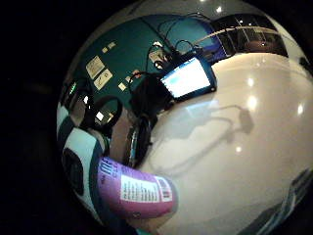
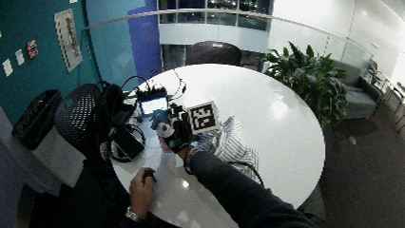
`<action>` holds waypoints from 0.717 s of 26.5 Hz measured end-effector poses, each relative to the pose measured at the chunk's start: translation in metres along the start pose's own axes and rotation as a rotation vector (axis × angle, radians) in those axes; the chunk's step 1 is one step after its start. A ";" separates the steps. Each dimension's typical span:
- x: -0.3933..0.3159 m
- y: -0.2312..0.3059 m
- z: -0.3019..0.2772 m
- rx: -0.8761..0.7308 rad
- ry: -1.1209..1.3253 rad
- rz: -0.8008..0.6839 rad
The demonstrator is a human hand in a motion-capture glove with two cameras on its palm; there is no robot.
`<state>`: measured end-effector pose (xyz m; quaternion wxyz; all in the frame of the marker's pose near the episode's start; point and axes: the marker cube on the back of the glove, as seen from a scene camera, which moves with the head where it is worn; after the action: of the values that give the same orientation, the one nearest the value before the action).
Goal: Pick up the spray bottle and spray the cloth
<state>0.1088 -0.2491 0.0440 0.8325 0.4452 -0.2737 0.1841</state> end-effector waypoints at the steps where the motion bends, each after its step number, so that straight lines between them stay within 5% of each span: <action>1: -0.001 0.000 0.001 -0.002 -0.003 0.001; 19: 0.013 0.022 0.005 -0.090 0.050 0.147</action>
<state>0.1053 -0.2408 0.0689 0.8425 0.3811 -0.2928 0.2432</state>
